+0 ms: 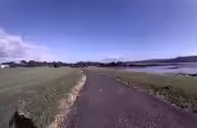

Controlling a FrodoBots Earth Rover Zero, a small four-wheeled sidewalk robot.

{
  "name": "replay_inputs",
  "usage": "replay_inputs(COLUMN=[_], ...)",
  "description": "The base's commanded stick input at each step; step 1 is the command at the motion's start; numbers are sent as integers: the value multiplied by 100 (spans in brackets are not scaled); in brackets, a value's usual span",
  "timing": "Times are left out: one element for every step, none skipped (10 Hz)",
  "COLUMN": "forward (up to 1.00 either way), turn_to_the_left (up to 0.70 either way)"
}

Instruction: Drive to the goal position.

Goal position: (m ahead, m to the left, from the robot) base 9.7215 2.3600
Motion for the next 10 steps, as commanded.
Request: replay_inputs(forward=[70,70,70,70,70,70,70,70,70,70], turn_to_the_left=[14,12,9,0,0,0,0,0,0,0])
